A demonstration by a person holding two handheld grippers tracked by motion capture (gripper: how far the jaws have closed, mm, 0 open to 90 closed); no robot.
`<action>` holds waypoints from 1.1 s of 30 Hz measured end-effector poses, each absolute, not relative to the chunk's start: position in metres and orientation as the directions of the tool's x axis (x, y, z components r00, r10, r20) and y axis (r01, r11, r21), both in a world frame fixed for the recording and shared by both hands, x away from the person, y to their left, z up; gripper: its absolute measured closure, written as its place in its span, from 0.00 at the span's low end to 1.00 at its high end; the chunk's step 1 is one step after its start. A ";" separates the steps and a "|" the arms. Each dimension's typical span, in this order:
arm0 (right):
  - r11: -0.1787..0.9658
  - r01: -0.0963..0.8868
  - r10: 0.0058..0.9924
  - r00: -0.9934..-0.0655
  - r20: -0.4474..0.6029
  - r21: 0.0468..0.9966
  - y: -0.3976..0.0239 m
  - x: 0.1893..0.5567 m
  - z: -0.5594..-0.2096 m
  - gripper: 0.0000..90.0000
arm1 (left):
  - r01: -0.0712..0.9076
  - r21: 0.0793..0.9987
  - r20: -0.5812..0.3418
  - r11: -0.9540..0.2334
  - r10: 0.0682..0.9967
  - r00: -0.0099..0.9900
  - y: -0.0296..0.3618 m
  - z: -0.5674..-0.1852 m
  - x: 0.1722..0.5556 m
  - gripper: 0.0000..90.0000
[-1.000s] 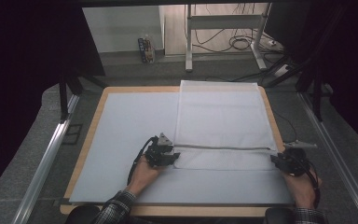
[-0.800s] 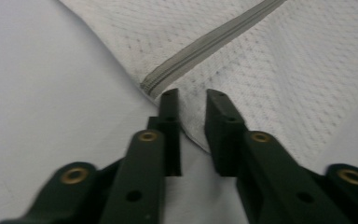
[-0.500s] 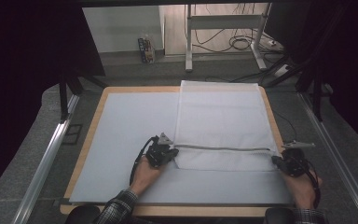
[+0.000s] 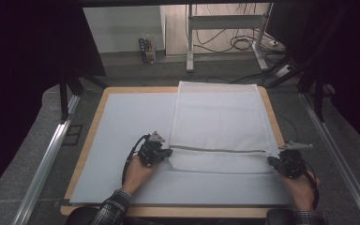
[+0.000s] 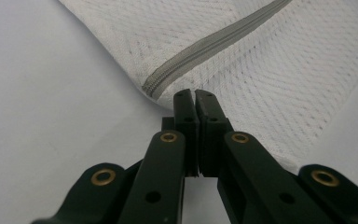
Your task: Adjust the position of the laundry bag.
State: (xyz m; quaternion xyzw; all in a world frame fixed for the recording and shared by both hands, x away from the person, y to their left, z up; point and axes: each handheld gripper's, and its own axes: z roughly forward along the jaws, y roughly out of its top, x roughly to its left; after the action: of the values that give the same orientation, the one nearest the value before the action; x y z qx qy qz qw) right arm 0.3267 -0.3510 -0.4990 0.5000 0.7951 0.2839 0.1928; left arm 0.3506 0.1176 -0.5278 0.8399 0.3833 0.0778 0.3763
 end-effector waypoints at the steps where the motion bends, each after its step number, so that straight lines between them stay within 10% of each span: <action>1: 0.342 0.684 0.903 -0.429 -0.023 0.644 -0.350 0.327 -0.499 0.97 | 0.586 0.688 -0.154 -0.428 0.703 0.694 0.120 -0.527 0.350 0.99; 33: 0.513 0.587 0.776 -0.629 -0.045 0.627 -0.290 0.316 -0.500 0.97 | 0.642 0.644 -0.168 -0.416 0.742 0.649 0.187 -0.515 0.313 0.99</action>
State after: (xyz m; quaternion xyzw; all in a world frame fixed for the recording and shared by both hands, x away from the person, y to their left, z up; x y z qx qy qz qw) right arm 0.3160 -0.2896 -0.4995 0.3986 0.8544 0.2912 0.1624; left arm 0.3131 0.1874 -0.5154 0.8384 0.4128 0.0714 0.3487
